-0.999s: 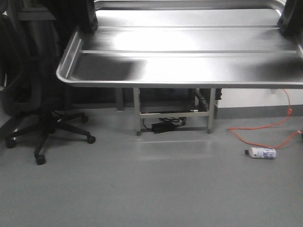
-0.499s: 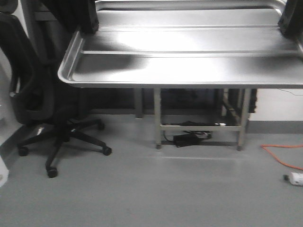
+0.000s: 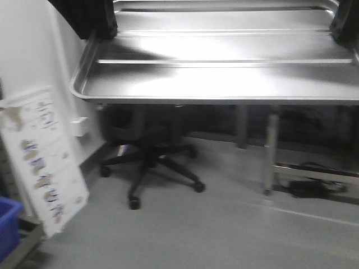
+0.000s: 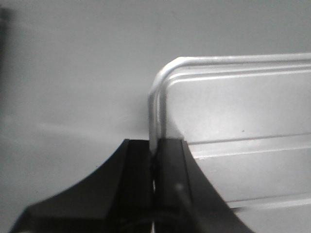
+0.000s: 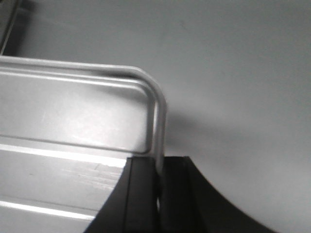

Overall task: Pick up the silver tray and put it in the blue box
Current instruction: 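Carry the tray with both grippers toward the blue bin shelf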

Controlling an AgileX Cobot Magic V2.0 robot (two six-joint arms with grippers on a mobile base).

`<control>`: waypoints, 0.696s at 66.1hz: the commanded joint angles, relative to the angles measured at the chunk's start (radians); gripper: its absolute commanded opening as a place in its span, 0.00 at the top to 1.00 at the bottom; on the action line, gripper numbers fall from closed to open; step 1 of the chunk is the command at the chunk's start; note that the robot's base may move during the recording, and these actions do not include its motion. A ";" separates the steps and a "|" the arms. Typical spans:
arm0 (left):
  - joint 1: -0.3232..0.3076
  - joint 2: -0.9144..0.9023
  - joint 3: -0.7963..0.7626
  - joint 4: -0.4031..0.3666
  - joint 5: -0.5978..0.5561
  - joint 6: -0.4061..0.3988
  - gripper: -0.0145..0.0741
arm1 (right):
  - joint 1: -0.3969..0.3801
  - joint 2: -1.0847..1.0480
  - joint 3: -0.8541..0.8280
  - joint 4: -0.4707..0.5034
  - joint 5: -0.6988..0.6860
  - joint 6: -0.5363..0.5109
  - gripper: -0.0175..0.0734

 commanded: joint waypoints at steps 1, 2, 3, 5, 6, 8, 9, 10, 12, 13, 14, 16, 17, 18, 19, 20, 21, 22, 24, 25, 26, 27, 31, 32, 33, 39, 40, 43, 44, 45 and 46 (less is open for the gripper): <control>0.001 -0.038 -0.027 0.070 0.042 0.011 0.95 | -0.007 -0.028 -0.036 -0.083 -0.004 -0.007 0.74; 0.001 -0.038 -0.027 0.070 0.042 0.011 0.95 | -0.007 -0.028 -0.036 -0.083 -0.004 -0.007 0.74; 0.001 -0.038 -0.027 0.070 0.042 0.011 0.95 | -0.007 -0.028 -0.036 -0.083 -0.004 -0.007 0.74; 0.001 -0.038 -0.027 0.070 0.042 0.011 0.95 | -0.007 -0.028 -0.036 -0.083 -0.004 -0.007 0.74; 0.001 -0.038 -0.027 0.070 0.042 0.011 0.95 | -0.007 -0.028 -0.036 -0.083 -0.004 -0.007 0.74; 0.001 -0.038 -0.027 0.070 0.042 0.011 0.95 | -0.007 -0.028 -0.036 -0.083 -0.004 -0.007 0.74; 0.001 -0.038 -0.027 0.070 0.042 0.011 0.95 | -0.007 -0.028 -0.036 -0.083 -0.004 -0.007 0.74; 0.001 -0.038 -0.027 0.070 0.042 0.011 0.95 | -0.007 -0.028 -0.036 -0.083 -0.004 -0.007 0.74; 0.001 -0.038 -0.027 0.070 0.042 0.011 0.95 | -0.007 -0.028 -0.036 -0.083 -0.004 -0.007 0.74; 0.001 -0.038 -0.027 0.070 0.042 0.011 0.95 | -0.007 -0.028 -0.036 -0.083 -0.004 -0.007 0.74; 0.001 -0.038 -0.027 0.070 0.042 0.011 0.95 | -0.007 -0.028 -0.036 -0.083 -0.004 -0.007 0.74; 0.001 -0.038 -0.027 0.070 0.042 0.011 0.95 | -0.007 -0.028 -0.036 -0.083 -0.004 -0.007 0.74; 0.001 -0.038 -0.027 0.070 0.042 0.011 0.95 | -0.007 -0.028 -0.036 -0.083 -0.004 -0.007 0.74; 0.001 -0.038 -0.027 0.070 0.042 0.011 0.95 | -0.007 -0.028 -0.036 -0.083 -0.004 -0.007 0.74; 0.001 -0.038 -0.027 0.070 0.042 0.011 0.95 | -0.007 -0.028 -0.036 -0.083 -0.004 -0.007 0.74; 0.001 -0.038 -0.027 0.070 0.042 0.011 0.95 | -0.007 -0.028 -0.036 -0.083 -0.004 -0.007 0.74; 0.001 -0.038 -0.027 0.070 0.042 0.011 0.95 | -0.007 -0.028 -0.036 -0.083 -0.004 -0.007 0.74; 0.001 -0.038 -0.027 0.070 0.042 0.011 0.95 | -0.007 -0.028 -0.036 -0.083 -0.004 -0.007 0.74; 0.001 -0.038 -0.027 0.070 0.042 0.011 0.95 | -0.007 -0.028 -0.036 -0.083 -0.004 -0.007 0.74; 0.001 -0.038 -0.027 0.070 0.042 0.011 0.95 | -0.007 -0.028 -0.036 -0.083 -0.004 -0.007 0.74; 0.001 -0.038 -0.027 0.070 0.042 0.011 0.95 | -0.007 -0.028 -0.036 -0.083 -0.004 -0.007 0.74; 0.001 -0.038 -0.027 0.070 0.042 0.011 0.95 | -0.007 -0.028 -0.036 -0.083 -0.004 -0.007 0.74; 0.001 -0.038 -0.027 0.070 0.042 0.011 0.95 | -0.007 -0.028 -0.036 -0.083 -0.004 -0.007 0.74; 0.001 -0.038 -0.027 0.070 0.042 0.011 0.95 | -0.007 -0.028 -0.036 -0.083 -0.004 -0.007 0.74; 0.001 -0.038 -0.027 0.070 0.042 0.011 0.95 | -0.007 -0.028 -0.036 -0.083 -0.004 -0.007 0.74; 0.001 -0.038 -0.027 0.070 0.042 0.011 0.95 | -0.007 -0.028 -0.036 -0.083 -0.004 -0.007 0.74; 0.001 -0.038 -0.027 0.070 0.042 0.011 0.95 | -0.007 -0.028 -0.036 -0.083 -0.004 -0.007 0.74; 0.001 -0.038 -0.027 0.070 0.042 0.011 0.95 | -0.007 -0.028 -0.036 -0.083 -0.004 -0.007 0.74; 0.001 -0.038 -0.027 0.070 0.042 0.011 0.95 | -0.007 -0.028 -0.036 -0.083 -0.004 -0.007 0.74; 0.001 -0.038 -0.027 0.070 0.042 0.011 0.95 | -0.007 -0.028 -0.036 -0.083 -0.004 -0.007 0.74; 0.001 -0.038 -0.027 0.070 0.042 0.011 0.95 | -0.007 -0.028 -0.036 -0.083 -0.004 -0.007 0.74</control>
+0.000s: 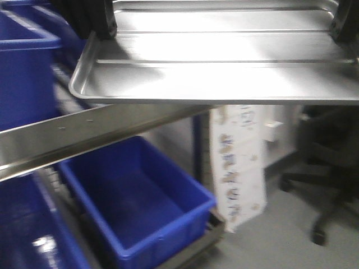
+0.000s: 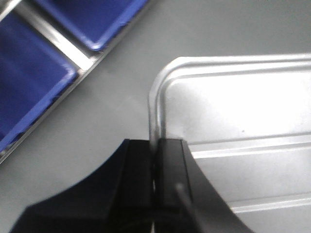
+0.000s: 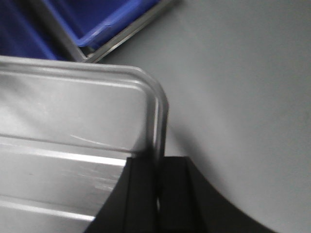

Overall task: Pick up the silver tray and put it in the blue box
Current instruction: 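Carry the tray with both grippers toward the blue bin shelf, then position the held tray above the large blue bin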

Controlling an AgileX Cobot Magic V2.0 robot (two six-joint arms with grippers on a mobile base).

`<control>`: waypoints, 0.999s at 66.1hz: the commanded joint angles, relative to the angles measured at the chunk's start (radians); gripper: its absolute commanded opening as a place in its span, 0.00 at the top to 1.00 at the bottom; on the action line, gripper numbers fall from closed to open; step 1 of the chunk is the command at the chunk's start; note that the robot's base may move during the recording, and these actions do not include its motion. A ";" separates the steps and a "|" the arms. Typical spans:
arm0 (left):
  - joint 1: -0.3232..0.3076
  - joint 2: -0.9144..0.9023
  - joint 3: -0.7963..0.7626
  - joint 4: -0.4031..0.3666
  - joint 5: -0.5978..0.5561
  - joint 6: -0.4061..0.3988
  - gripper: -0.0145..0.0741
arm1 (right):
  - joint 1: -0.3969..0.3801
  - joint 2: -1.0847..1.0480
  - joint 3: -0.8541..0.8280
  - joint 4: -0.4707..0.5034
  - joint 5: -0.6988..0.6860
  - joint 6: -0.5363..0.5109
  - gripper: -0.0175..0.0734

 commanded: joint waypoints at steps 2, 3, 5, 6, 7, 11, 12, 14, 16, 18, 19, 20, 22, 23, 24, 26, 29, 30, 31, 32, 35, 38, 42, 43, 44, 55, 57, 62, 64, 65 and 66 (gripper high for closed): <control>0.001 -0.038 -0.027 0.070 0.042 0.011 0.95 | -0.007 -0.028 -0.036 -0.083 -0.004 -0.007 0.74; 0.001 -0.038 -0.027 0.070 0.042 0.011 0.95 | -0.007 -0.028 -0.036 -0.083 -0.004 -0.007 0.74; 0.001 -0.038 -0.027 0.070 0.042 0.011 0.95 | -0.007 -0.028 -0.036 -0.083 -0.004 -0.007 0.74; 0.001 -0.038 -0.027 0.070 0.042 0.011 0.95 | -0.007 -0.028 -0.036 -0.083 -0.004 -0.007 0.74; 0.001 -0.038 -0.027 0.070 0.042 0.011 0.95 | -0.007 -0.028 -0.036 -0.083 -0.004 -0.007 0.74; 0.001 -0.038 -0.027 0.070 0.042 0.011 0.95 | -0.007 -0.028 -0.036 -0.083 -0.004 -0.007 0.74; 0.001 -0.038 -0.027 0.070 0.042 0.011 0.95 | -0.007 -0.028 -0.036 -0.083 -0.004 -0.007 0.74; 0.001 -0.038 -0.027 0.070 0.042 0.011 0.95 | -0.007 -0.028 -0.036 -0.083 -0.004 -0.007 0.74; 0.001 -0.038 -0.027 0.070 0.042 0.011 0.95 | -0.007 -0.028 -0.036 -0.083 -0.004 -0.007 0.74; 0.001 -0.038 -0.027 0.070 0.042 0.011 0.95 | -0.007 -0.028 -0.036 -0.083 -0.004 -0.007 0.74; 0.001 -0.038 -0.027 0.070 0.042 0.011 0.95 | -0.007 -0.028 -0.036 -0.083 -0.004 -0.007 0.74; 0.001 -0.038 -0.027 0.070 0.042 0.011 0.95 | -0.007 -0.028 -0.036 -0.083 -0.004 -0.007 0.74; 0.001 -0.038 -0.027 0.070 0.042 0.011 0.95 | -0.007 -0.028 -0.036 -0.083 -0.004 -0.007 0.74; 0.001 -0.038 -0.027 0.070 0.042 0.011 0.95 | -0.007 -0.028 -0.036 -0.083 -0.004 -0.007 0.74; 0.001 -0.038 -0.027 0.070 0.042 0.011 0.95 | -0.007 -0.028 -0.036 -0.083 -0.004 -0.007 0.74; 0.001 -0.038 -0.027 0.070 0.042 0.011 0.95 | -0.007 -0.028 -0.036 -0.083 -0.004 -0.007 0.74; 0.001 -0.038 -0.027 0.070 0.042 0.011 0.95 | -0.007 -0.028 -0.036 -0.083 -0.004 -0.007 0.74; 0.001 -0.038 -0.027 0.070 0.042 0.011 0.95 | -0.007 -0.028 -0.036 -0.083 -0.004 -0.007 0.74; 0.001 -0.038 -0.027 0.070 0.042 0.011 0.95 | -0.007 -0.028 -0.036 -0.083 -0.004 -0.007 0.74; 0.001 -0.038 -0.027 0.070 0.042 0.011 0.95 | -0.007 -0.028 -0.036 -0.083 -0.004 -0.007 0.74; 0.001 -0.038 -0.027 0.070 0.042 0.011 0.95 | -0.007 -0.028 -0.036 -0.083 -0.004 -0.007 0.74; 0.001 -0.038 -0.027 0.070 0.042 0.011 0.95 | -0.007 -0.028 -0.036 -0.083 -0.004 -0.007 0.74; 0.001 -0.038 -0.027 0.070 0.042 0.011 0.95 | -0.007 -0.028 -0.036 -0.083 -0.004 -0.007 0.74; 0.001 -0.038 -0.027 0.070 0.042 0.011 0.95 | -0.007 -0.028 -0.036 -0.083 -0.004 -0.007 0.74; 0.001 -0.038 -0.027 0.070 0.042 0.011 0.95 | -0.007 -0.028 -0.036 -0.083 -0.004 -0.007 0.74; 0.001 -0.038 -0.027 0.070 0.042 0.011 0.95 | -0.007 -0.028 -0.036 -0.083 -0.004 -0.007 0.74; 0.001 -0.038 -0.027 0.070 0.042 0.011 0.95 | -0.007 -0.028 -0.036 -0.083 -0.004 -0.007 0.74; 0.001 -0.038 -0.027 0.070 0.042 0.011 0.95 | -0.007 -0.028 -0.036 -0.083 -0.004 -0.007 0.74; 0.001 -0.038 -0.027 0.070 0.042 0.011 0.95 | -0.007 -0.028 -0.036 -0.083 -0.004 -0.007 0.74; 0.001 -0.038 -0.027 0.070 0.042 0.011 0.95 | -0.007 -0.028 -0.036 -0.083 -0.004 -0.007 0.74; 0.001 -0.038 -0.027 0.070 0.042 0.011 0.95 | -0.007 -0.028 -0.036 -0.083 -0.004 -0.007 0.74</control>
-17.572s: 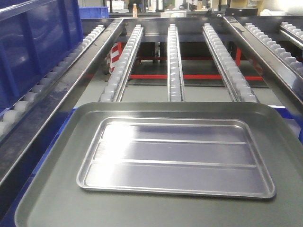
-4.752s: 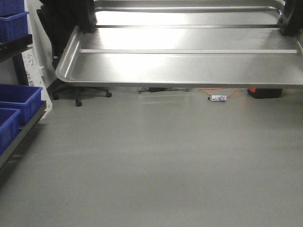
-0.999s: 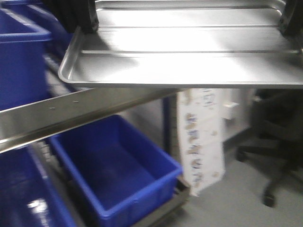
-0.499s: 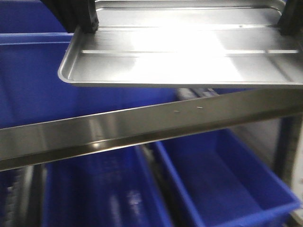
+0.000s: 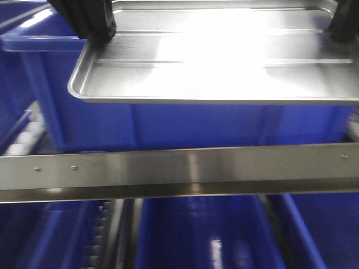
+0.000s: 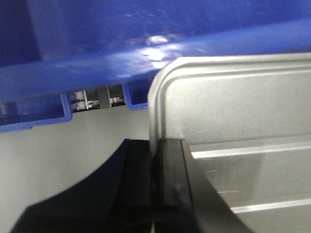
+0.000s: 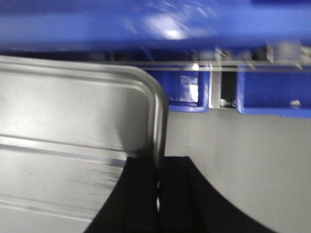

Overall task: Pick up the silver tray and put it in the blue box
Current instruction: 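Position the held tray above the large blue bin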

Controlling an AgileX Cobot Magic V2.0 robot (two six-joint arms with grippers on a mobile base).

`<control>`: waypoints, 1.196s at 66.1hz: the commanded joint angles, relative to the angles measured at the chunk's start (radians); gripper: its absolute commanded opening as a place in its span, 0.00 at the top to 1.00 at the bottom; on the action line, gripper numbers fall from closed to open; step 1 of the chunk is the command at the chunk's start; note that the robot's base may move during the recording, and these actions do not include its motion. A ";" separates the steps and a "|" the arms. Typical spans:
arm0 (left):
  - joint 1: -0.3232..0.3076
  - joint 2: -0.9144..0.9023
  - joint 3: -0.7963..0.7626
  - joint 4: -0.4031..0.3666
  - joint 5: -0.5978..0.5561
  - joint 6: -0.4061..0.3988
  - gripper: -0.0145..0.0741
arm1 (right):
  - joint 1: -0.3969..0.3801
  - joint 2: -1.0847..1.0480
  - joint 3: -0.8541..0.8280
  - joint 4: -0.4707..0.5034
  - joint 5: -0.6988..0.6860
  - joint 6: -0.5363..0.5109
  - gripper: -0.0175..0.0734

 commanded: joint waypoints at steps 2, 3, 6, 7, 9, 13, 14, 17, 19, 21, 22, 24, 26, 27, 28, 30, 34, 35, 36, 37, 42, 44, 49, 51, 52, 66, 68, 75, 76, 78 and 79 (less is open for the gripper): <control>0.001 -0.038 -0.027 0.070 0.041 0.011 0.95 | -0.007 -0.028 -0.036 -0.083 -0.004 -0.007 0.74; 0.001 -0.038 -0.027 0.070 0.041 0.011 0.95 | -0.007 -0.028 -0.036 -0.083 -0.004 -0.007 0.74; 0.001 -0.038 -0.027 0.070 0.041 0.011 0.95 | -0.007 -0.028 -0.036 -0.083 -0.004 -0.007 0.74; 0.001 -0.038 -0.027 0.070 0.041 0.011 0.95 | -0.007 -0.028 -0.036 -0.083 -0.004 -0.007 0.74; 0.001 -0.038 -0.027 0.070 0.041 0.011 0.95 | -0.007 -0.028 -0.036 -0.083 -0.004 -0.007 0.74; 0.001 -0.038 -0.027 0.070 0.041 0.011 0.95 | -0.007 -0.028 -0.036 -0.083 -0.004 -0.007 0.74; 0.001 -0.038 -0.027 0.070 0.041 0.011 0.95 | -0.007 -0.028 -0.036 -0.083 -0.004 -0.007 0.74; 0.001 -0.038 -0.027 0.070 0.041 0.011 0.95 | -0.007 -0.028 -0.036 -0.083 -0.004 -0.007 0.74; 0.001 -0.038 -0.027 0.070 0.041 0.011 0.95 | -0.007 -0.028 -0.036 -0.083 -0.004 -0.007 0.74; 0.001 -0.038 -0.027 0.070 0.041 0.011 0.95 | -0.007 -0.028 -0.036 -0.083 -0.004 -0.007 0.74; 0.001 -0.038 -0.027 0.070 0.041 0.011 0.95 | -0.007 -0.028 -0.036 -0.083 -0.004 -0.007 0.74; 0.001 -0.038 -0.027 0.070 0.041 0.011 0.95 | -0.007 -0.028 -0.036 -0.083 -0.004 -0.007 0.74; 0.001 -0.038 -0.027 0.070 0.041 0.011 0.95 | -0.007 -0.028 -0.036 -0.083 -0.004 -0.007 0.74; 0.001 -0.038 -0.027 0.070 0.041 0.011 0.95 | -0.007 -0.028 -0.036 -0.083 -0.004 -0.007 0.74; 0.001 -0.038 -0.027 0.070 0.041 0.011 0.95 | -0.007 -0.028 -0.036 -0.083 -0.004 -0.007 0.74; 0.001 -0.038 -0.027 0.070 0.041 0.011 0.95 | -0.007 -0.028 -0.036 -0.083 -0.004 -0.007 0.74; 0.001 -0.038 -0.027 0.070 0.041 0.011 0.95 | -0.007 -0.028 -0.036 -0.083 -0.004 -0.007 0.74; 0.001 -0.038 -0.027 0.070 0.041 0.011 0.95 | -0.007 -0.028 -0.036 -0.083 -0.004 -0.007 0.74; 0.001 -0.038 -0.027 0.070 0.041 0.011 0.95 | -0.007 -0.028 -0.036 -0.083 -0.004 -0.007 0.74; 0.001 -0.038 -0.027 0.070 0.041 0.011 0.95 | -0.007 -0.028 -0.036 -0.083 -0.004 -0.007 0.74; 0.001 -0.038 -0.027 0.070 0.041 0.011 0.95 | -0.007 -0.028 -0.036 -0.083 -0.004 -0.007 0.74; 0.001 -0.038 -0.027 0.070 0.041 0.011 0.95 | -0.007 -0.028 -0.036 -0.083 -0.004 -0.007 0.74; 0.001 -0.038 -0.027 0.070 0.041 0.011 0.95 | -0.007 -0.028 -0.036 -0.083 -0.004 -0.007 0.74; 0.001 -0.038 -0.027 0.070 0.041 0.011 0.95 | -0.007 -0.028 -0.036 -0.083 -0.004 -0.007 0.74; 0.001 -0.038 -0.027 0.070 0.041 0.011 0.95 | -0.007 -0.028 -0.036 -0.083 -0.004 -0.007 0.74; 0.001 -0.038 -0.027 0.070 0.041 0.011 0.95 | -0.007 -0.028 -0.036 -0.083 -0.004 -0.007 0.74; 0.001 -0.038 -0.027 0.070 0.041 0.011 0.95 | -0.007 -0.028 -0.036 -0.083 -0.004 -0.007 0.74; 0.001 -0.038 -0.027 0.070 0.041 0.011 0.95 | -0.007 -0.028 -0.036 -0.083 -0.004 -0.007 0.74; 0.001 -0.038 -0.027 0.070 0.041 0.011 0.95 | -0.007 -0.028 -0.036 -0.083 -0.004 -0.007 0.74; 0.001 -0.038 -0.027 0.070 0.041 0.011 0.95 | -0.007 -0.028 -0.036 -0.083 -0.004 -0.007 0.74; 0.001 -0.038 -0.027 0.070 0.041 0.011 0.95 | -0.007 -0.028 -0.036 -0.083 -0.004 -0.007 0.74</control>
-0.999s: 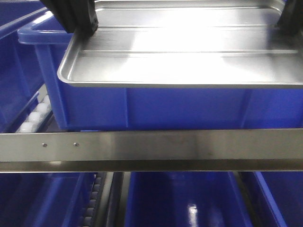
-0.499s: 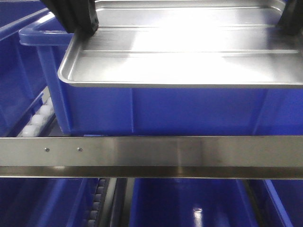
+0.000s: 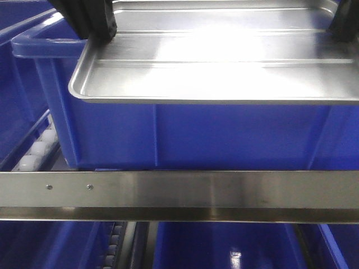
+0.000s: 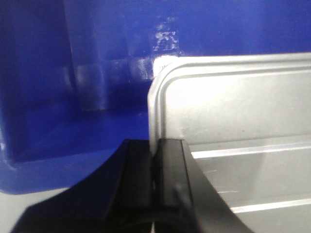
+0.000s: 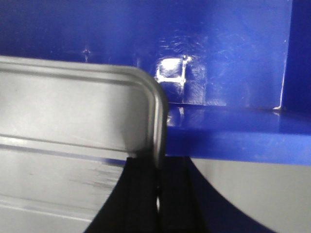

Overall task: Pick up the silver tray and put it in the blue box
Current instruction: 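Position the held tray above the large blue bin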

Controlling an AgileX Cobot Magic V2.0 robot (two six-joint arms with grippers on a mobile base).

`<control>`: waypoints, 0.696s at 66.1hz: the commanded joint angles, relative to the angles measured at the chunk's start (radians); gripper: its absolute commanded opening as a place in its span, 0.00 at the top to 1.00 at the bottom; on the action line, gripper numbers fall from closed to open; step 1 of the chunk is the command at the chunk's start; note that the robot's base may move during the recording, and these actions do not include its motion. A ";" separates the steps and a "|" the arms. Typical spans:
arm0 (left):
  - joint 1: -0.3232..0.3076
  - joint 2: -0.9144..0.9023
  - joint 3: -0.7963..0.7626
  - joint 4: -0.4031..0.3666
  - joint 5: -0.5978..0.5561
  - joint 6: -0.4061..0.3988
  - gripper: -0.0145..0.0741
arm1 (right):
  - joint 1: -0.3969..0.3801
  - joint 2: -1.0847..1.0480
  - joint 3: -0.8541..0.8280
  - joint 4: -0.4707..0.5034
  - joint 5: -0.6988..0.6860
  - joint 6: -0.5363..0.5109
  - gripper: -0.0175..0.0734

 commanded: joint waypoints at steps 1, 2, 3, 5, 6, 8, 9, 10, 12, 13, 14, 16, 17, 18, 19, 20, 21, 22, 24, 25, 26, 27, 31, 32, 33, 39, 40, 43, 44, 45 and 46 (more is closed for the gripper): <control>0.001 -0.038 -0.027 0.070 0.041 0.011 0.95 | -0.007 -0.028 -0.036 -0.083 -0.004 -0.007 0.74; 0.001 -0.038 -0.027 0.070 0.041 0.011 0.95 | -0.007 -0.028 -0.036 -0.083 -0.004 -0.007 0.74; 0.001 -0.038 -0.027 0.070 0.041 0.011 0.95 | -0.007 -0.028 -0.036 -0.083 -0.004 -0.007 0.74; 0.001 -0.038 -0.027 0.070 0.041 0.011 0.95 | -0.007 -0.028 -0.036 -0.083 -0.004 -0.007 0.74; 0.001 -0.038 -0.027 0.070 0.041 0.011 0.95 | -0.007 -0.028 -0.036 -0.083 -0.004 -0.007 0.74; 0.001 -0.038 -0.027 0.070 0.041 0.011 0.95 | -0.007 -0.028 -0.036 -0.083 -0.004 -0.007 0.74; 0.001 -0.038 -0.027 0.070 0.041 0.011 0.95 | -0.007 -0.028 -0.036 -0.083 -0.004 -0.007 0.74; 0.001 -0.038 -0.027 0.070 0.041 0.011 0.95 | -0.007 -0.028 -0.036 -0.083 -0.004 -0.007 0.74; 0.001 -0.038 -0.027 0.070 0.041 0.011 0.95 | -0.007 -0.028 -0.036 -0.083 -0.004 -0.007 0.74; 0.001 -0.038 -0.027 0.070 0.041 0.011 0.95 | -0.007 -0.028 -0.036 -0.083 -0.004 -0.007 0.74; 0.001 -0.038 -0.027 0.070 0.041 0.011 0.95 | -0.007 -0.028 -0.036 -0.083 -0.004 -0.007 0.74; 0.001 -0.038 -0.027 0.070 0.041 0.011 0.95 | -0.007 -0.028 -0.036 -0.083 -0.004 -0.007 0.74; 0.001 -0.038 -0.027 0.070 0.041 0.011 0.95 | -0.007 -0.028 -0.036 -0.083 -0.004 -0.007 0.74; 0.001 -0.038 -0.027 0.070 0.041 0.011 0.95 | -0.007 -0.028 -0.036 -0.083 -0.004 -0.007 0.74; 0.001 -0.038 -0.027 0.070 0.041 0.011 0.95 | -0.007 -0.028 -0.036 -0.083 -0.004 -0.007 0.74; 0.001 -0.038 -0.027 0.070 0.041 0.011 0.95 | -0.007 -0.028 -0.036 -0.083 -0.004 -0.007 0.74; 0.001 -0.038 -0.027 0.070 0.041 0.011 0.95 | -0.007 -0.028 -0.036 -0.083 -0.004 -0.007 0.74; 0.001 -0.038 -0.027 0.070 0.041 0.011 0.95 | -0.007 -0.028 -0.036 -0.083 -0.004 -0.007 0.74; 0.001 -0.038 -0.027 0.070 0.041 0.011 0.95 | -0.007 -0.028 -0.036 -0.083 -0.004 -0.007 0.74; 0.001 -0.038 -0.027 0.070 0.041 0.011 0.95 | -0.007 -0.028 -0.036 -0.083 -0.004 -0.007 0.74; 0.001 -0.038 -0.027 0.070 0.041 0.011 0.95 | -0.007 -0.028 -0.036 -0.083 -0.004 -0.007 0.74; 0.001 -0.038 -0.027 0.070 0.041 0.011 0.95 | -0.007 -0.028 -0.036 -0.083 -0.004 -0.007 0.74; 0.001 -0.038 -0.027 0.070 0.041 0.011 0.95 | -0.007 -0.028 -0.036 -0.083 -0.004 -0.007 0.74; 0.001 -0.038 -0.027 0.070 0.041 0.011 0.95 | -0.007 -0.028 -0.036 -0.083 -0.004 -0.007 0.74; 0.001 -0.038 -0.027 0.070 0.041 0.011 0.95 | -0.007 -0.028 -0.036 -0.083 -0.004 -0.007 0.74; 0.001 -0.038 -0.027 0.070 0.041 0.011 0.95 | -0.007 -0.028 -0.036 -0.083 -0.004 -0.007 0.74; 0.001 -0.038 -0.027 0.070 0.041 0.011 0.95 | -0.007 -0.028 -0.036 -0.083 -0.004 -0.007 0.74; 0.001 -0.038 -0.027 0.070 0.041 0.011 0.95 | -0.007 -0.028 -0.036 -0.083 -0.004 -0.007 0.74; 0.001 -0.038 -0.027 0.070 0.041 0.011 0.95 | -0.007 -0.028 -0.036 -0.083 -0.004 -0.007 0.74; 0.001 -0.038 -0.027 0.070 0.041 0.011 0.95 | -0.007 -0.028 -0.036 -0.083 -0.004 -0.007 0.74; 0.001 -0.038 -0.027 0.070 0.041 0.011 0.95 | -0.007 -0.028 -0.036 -0.083 -0.004 -0.007 0.74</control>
